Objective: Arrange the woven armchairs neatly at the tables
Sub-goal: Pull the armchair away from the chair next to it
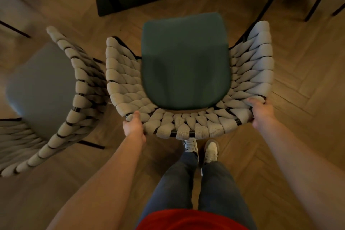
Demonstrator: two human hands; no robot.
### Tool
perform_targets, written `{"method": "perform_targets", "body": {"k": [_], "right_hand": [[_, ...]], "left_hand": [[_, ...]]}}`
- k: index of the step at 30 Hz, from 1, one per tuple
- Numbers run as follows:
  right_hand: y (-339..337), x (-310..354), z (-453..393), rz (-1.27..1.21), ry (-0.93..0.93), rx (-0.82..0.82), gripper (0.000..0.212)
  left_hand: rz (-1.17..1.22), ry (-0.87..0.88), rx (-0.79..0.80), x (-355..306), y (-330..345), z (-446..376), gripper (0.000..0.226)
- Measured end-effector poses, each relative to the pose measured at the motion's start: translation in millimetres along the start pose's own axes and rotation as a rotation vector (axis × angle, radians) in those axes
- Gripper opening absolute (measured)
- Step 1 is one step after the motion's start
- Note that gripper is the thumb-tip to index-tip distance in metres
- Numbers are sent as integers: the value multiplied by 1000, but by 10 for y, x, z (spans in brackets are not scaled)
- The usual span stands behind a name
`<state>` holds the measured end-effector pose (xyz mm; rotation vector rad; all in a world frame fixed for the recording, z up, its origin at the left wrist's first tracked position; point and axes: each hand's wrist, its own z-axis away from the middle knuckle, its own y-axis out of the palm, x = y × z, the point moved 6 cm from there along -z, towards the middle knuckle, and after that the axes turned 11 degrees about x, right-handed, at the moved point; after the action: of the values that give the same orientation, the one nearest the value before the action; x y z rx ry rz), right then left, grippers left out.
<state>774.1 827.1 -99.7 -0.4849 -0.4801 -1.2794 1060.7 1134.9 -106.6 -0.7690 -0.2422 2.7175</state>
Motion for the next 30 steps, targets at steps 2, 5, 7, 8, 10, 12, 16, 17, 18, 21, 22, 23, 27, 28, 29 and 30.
{"method": "perform_targets", "body": {"k": [2, 5, 7, 8, 10, 12, 16, 17, 18, 21, 22, 23, 27, 28, 29, 30], "right_hand": [[-7, -22, -5, 17, -14, -19, 53], [-42, 8, 65, 135, -119, -81, 70], [-74, 124, 229, 369, -350, -134, 79], [-28, 205, 366, 548, -520, -127, 76], [180, 248, 681, 907, -814, -9, 66], [404, 82, 871, 1228, -918, 202, 61], [594, -435, 910, 1659, -904, 505, 61], [591, -518, 904, 1705, -895, 520, 60], [579, -582, 891, 1739, -884, 518, 59], [553, -678, 834, 1815, -879, 483, 57], [556, -689, 821, 1830, -891, 476, 56], [562, -697, 804, 1840, -905, 473, 55], [569, -686, 765, 1821, -928, 499, 53], [572, -683, 759, 1821, -922, 506, 53], [576, -679, 753, 1819, -917, 510, 53], [576, -668, 744, 1810, -914, 513, 53]], "left_hand": [[-8, -4, 29, -16, -2, 29, 62], [-202, 44, 42, -75, -67, 77, 64], [-545, 265, -28, -183, -150, 180, 66], [-736, 450, -75, -250, -160, 288, 66], [-1098, 828, -57, -281, -24, 548, 66], [-1456, 1021, 127, -110, 214, 673, 70], [-1854, 1066, 363, 226, 531, 711, 82], [-1884, 1071, 399, 283, 588, 705, 82], [-1913, 1072, 428, 338, 633, 703, 82], [-1964, 1062, 413, 437, 711, 683, 76], [-1953, 1073, 385, 446, 718, 677, 74], [-1941, 1085, 365, 448, 726, 671, 72], [-1909, 1103, 365, 415, 733, 679, 68], [-1900, 1108, 370, 406, 730, 684, 67], [-1898, 1113, 375, 402, 736, 686, 66], [-1899, 1109, 382, 402, 746, 677, 65]]}}
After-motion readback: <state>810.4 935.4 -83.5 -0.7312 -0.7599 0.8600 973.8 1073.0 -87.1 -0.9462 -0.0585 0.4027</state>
